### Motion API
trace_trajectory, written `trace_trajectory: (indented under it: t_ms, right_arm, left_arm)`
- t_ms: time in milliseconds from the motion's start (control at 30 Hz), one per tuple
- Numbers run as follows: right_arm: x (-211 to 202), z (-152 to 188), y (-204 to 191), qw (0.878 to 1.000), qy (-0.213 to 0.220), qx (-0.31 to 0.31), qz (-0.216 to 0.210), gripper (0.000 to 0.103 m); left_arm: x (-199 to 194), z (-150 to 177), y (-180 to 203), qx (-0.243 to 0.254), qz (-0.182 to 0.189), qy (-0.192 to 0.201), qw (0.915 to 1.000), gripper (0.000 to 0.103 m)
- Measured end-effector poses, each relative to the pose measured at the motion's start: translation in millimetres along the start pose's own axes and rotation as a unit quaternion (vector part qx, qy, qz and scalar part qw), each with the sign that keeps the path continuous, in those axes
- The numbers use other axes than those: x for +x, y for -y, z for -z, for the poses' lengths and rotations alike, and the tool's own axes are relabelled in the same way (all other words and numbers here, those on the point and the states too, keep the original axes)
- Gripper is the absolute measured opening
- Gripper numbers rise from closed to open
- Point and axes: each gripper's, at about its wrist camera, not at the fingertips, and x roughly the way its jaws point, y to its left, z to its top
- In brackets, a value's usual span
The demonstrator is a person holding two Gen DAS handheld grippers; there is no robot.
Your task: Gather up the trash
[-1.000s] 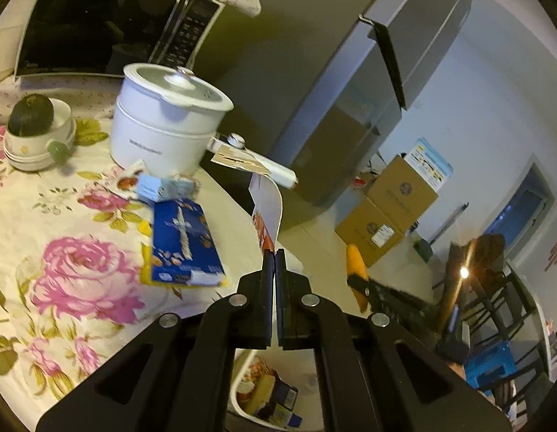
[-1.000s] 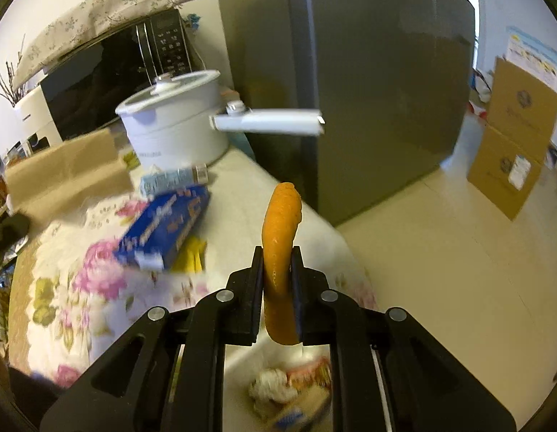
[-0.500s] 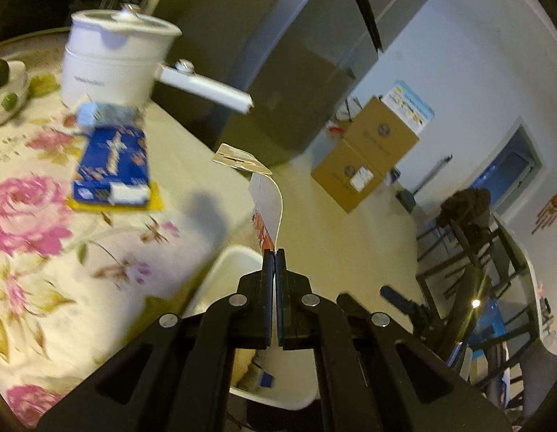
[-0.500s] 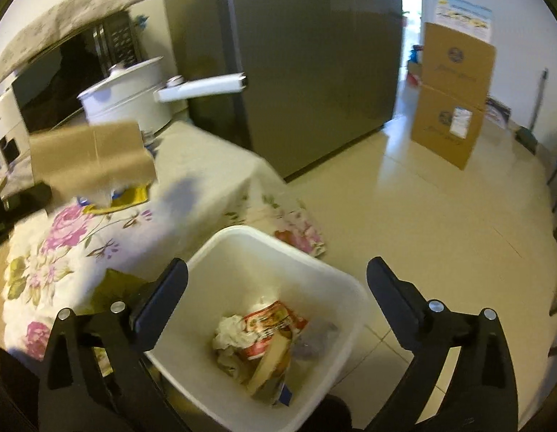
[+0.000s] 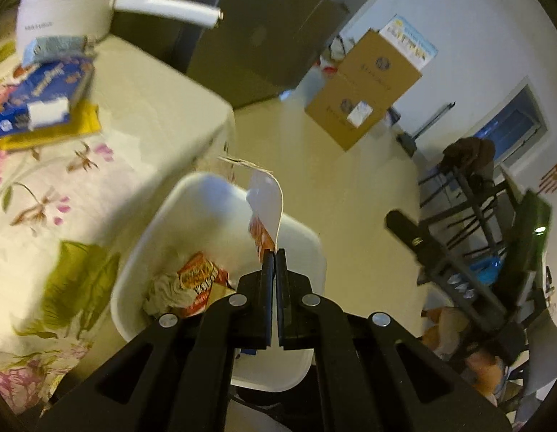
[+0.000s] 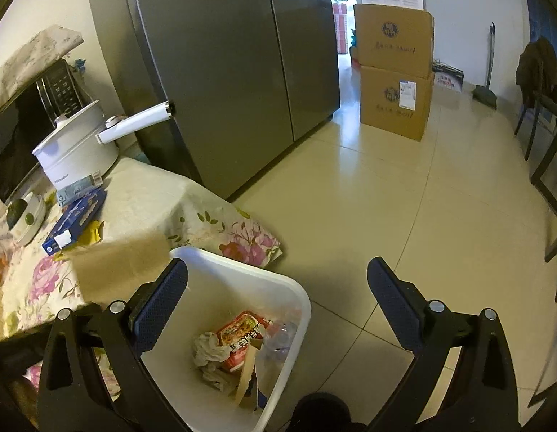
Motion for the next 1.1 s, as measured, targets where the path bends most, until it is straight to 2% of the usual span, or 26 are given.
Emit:
trace_trajectory:
  t_ms: [100, 133, 167, 233, 400, 533, 633, 733, 900, 1000, 1100]
  right_arm:
    - [-0.1, 0.5, -0.4, 1.000, 0.000, 0.000, 0.000, 0.096]
    - [0.0, 0.7, 0.3, 1.000, -0.001, 0.000, -0.001, 0.096]
    - [0.5, 0.8, 0.6, 1.000, -0.004, 0.001, -0.002, 0.096]
    - [3.1, 1.7, 0.4, 1.000, -0.012, 0.002, -0.004, 0.096]
    - [10.2, 2.6, -2.1, 0.999, -0.032, 0.008, -0.019, 0.096]
    - [13.3, 4.4, -10.2, 0.999, -0.042, -0.007, -0.026, 0.096]
    - [15.8, 6.5, -15.4, 0.998, -0.050, -0.019, -0.030, 0.096]
    - [18.6, 7.6, -19.8, 0.997, -0.059, -0.027, -0.035, 0.096]
    - [22.9, 9.6, -24.1, 0.996, -0.076, -0.030, -0.045, 0.096]
    - [28.7, 10.1, -26.2, 0.995, -0.086, -0.033, -0.045, 0.096]
    - [36.4, 10.2, -28.6, 0.994, -0.097, -0.031, -0.044, 0.096]
  left_arm:
    - [20.8, 2.5, -5.5, -0.008, -0.004, -0.038, 0.9992, 0.003]
    - [25.5, 3.3, -7.0, -0.009, -0.009, -0.047, 0.9988, 0.010]
    - [29.2, 4.3, -8.8, -0.008, -0.017, -0.053, 0.9984, 0.026]
    - [29.6, 4.3, -11.5, -0.009, -0.029, -0.054, 0.9981, 0.044]
    - [6.1, -17.2, -15.1, 0.008, -0.055, -0.024, 0.9981, 0.046]
    - [-19.9, -43.6, -21.3, 0.011, -0.085, 0.020, 0.9961, 0.065]
    - [-37.2, -68.0, -37.6, -0.014, -0.107, 0.043, 0.9932, 0.069]
    - [-49.1, -96.5, -57.9, -0.036, -0.132, 0.052, 0.9893, 0.079]
    - [-68.8, -146.8, -112.8, -0.066, -0.194, 0.074, 0.9761, 0.079]
    - [-73.5, -172.0, -156.9, -0.086, -0.200, 0.076, 0.9730, 0.079]
    - [-70.9, -183.3, -197.7, -0.081, -0.191, 0.077, 0.9751, 0.079]
